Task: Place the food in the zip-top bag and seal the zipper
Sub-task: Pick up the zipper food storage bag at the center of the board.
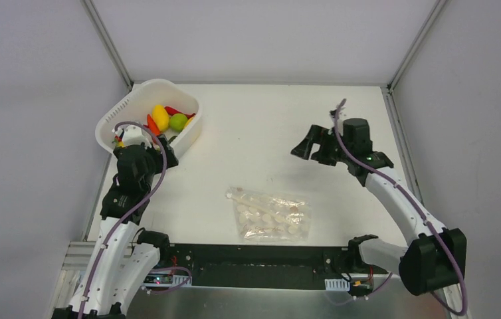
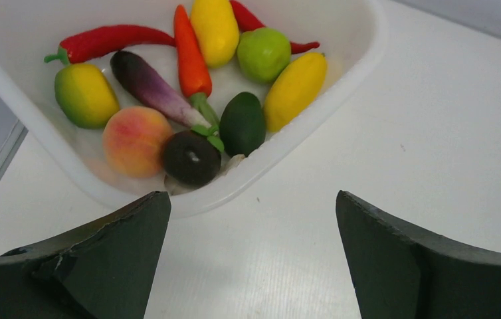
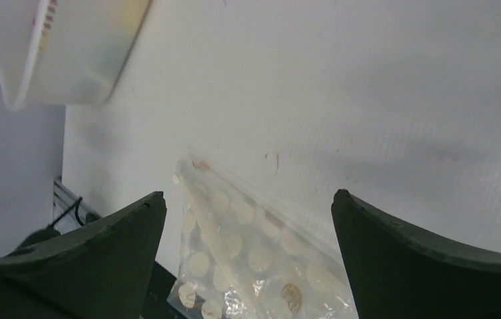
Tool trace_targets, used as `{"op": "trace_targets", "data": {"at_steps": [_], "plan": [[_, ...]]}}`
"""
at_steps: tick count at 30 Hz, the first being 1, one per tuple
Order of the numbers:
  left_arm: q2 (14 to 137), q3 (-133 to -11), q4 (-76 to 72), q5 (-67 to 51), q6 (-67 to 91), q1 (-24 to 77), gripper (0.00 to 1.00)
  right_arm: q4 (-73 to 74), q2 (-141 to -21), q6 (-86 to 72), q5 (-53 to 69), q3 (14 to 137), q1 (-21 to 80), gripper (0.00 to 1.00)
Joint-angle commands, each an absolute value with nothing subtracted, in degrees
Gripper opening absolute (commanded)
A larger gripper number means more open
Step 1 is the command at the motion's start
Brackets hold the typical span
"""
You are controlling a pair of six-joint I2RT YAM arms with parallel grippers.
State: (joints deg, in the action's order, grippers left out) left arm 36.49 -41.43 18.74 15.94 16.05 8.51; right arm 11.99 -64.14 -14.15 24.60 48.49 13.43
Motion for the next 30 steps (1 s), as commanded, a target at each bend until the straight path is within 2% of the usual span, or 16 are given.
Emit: {"op": "trace_targets", "data": {"at_steps": [1,6,11,17,21,25,30], "plan": [[33.34,-43.77,22.69,10.77,18.15,8.17,1.0,20.17,-69.08,-9.05,16.9,55.02,25.05,0.98],[27.57,-40.49,21.62,4.91,23.17,8.11,1.0,26.5,-75.82,-5.58,4.69,59.54,35.38,0.97],[28.22,-41.28,20.89,-9.43,19.21,8.17,1.0,29.5,-79.06,-1.48,3.98,61.38,42.86,0.93],[34.4,-43.35,23.92,-18.31,16.71,8.12,1.0,29.58,-78.52,-0.44,2.15,60.48,47.18,0.91],[38.04,-42.84,24.04,-17.46,15.92,8.17,1.0,30.64,-78.49,1.04,3.72,59.69,47.35,0.91],[39.85,-44.86,24.64,-11.93,14.68,8.17,1.0,32.09,-79.2,1.96,6.62,60.28,48.53,0.88],[41.22,-47.19,17.09,-2.25,8.95,8.17,1.0,28.7,-77.15,3.81,14.08,58.94,51.06,0.87]]}}
